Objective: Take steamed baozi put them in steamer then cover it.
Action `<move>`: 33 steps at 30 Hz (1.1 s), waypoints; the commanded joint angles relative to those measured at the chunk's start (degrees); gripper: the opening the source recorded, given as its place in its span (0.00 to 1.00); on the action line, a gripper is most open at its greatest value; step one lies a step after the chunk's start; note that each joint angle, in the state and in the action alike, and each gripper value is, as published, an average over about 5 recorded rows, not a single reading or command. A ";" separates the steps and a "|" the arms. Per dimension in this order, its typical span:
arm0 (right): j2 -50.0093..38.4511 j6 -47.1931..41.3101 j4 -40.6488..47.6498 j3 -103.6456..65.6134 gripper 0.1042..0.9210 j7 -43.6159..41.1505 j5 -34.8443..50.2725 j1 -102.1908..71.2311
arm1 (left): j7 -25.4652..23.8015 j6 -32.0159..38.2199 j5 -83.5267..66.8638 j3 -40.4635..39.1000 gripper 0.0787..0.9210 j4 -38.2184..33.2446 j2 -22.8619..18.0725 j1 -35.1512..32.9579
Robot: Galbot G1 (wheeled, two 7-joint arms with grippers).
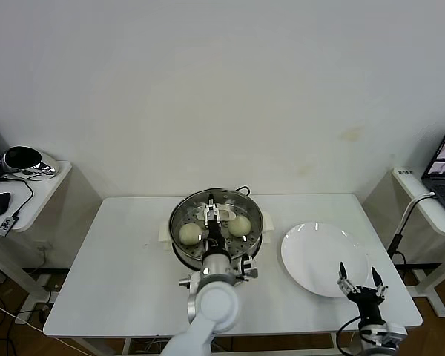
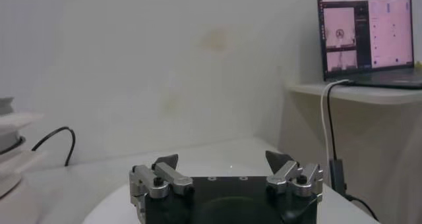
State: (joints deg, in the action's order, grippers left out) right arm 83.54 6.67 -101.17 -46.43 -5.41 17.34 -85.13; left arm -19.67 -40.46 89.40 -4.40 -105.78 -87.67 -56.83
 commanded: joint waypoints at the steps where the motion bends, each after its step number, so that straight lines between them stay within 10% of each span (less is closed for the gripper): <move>1: 0.06 -0.09 -1.00 0.23 0.88 -0.17 -0.74 -0.18 | 1.02 0.72 -5.57 0.52 0.88 -9.65 1.77 -3.97; 13: -4.03 -6.19 -8.05 5.96 0.88 -2.21 -0.91 -4.36 | 18.43 16.65 -49.40 21.83 0.88 -23.49 9.82 -13.56; 22: -9.28 -11.96 -11.37 10.13 0.88 -2.05 -0.93 -4.84 | 19.07 33.87 -82.87 48.80 0.88 -16.41 12.07 -30.41; 33: -9.71 -10.04 -11.29 10.38 0.88 -0.96 -3.29 -8.75 | 16.89 35.99 -92.39 49.46 0.88 -9.27 9.88 -43.79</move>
State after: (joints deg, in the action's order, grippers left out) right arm 75.63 -2.51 -110.44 -37.38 -7.03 16.36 -90.90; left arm -2.82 -11.72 16.48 35.20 -119.33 -78.10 -85.64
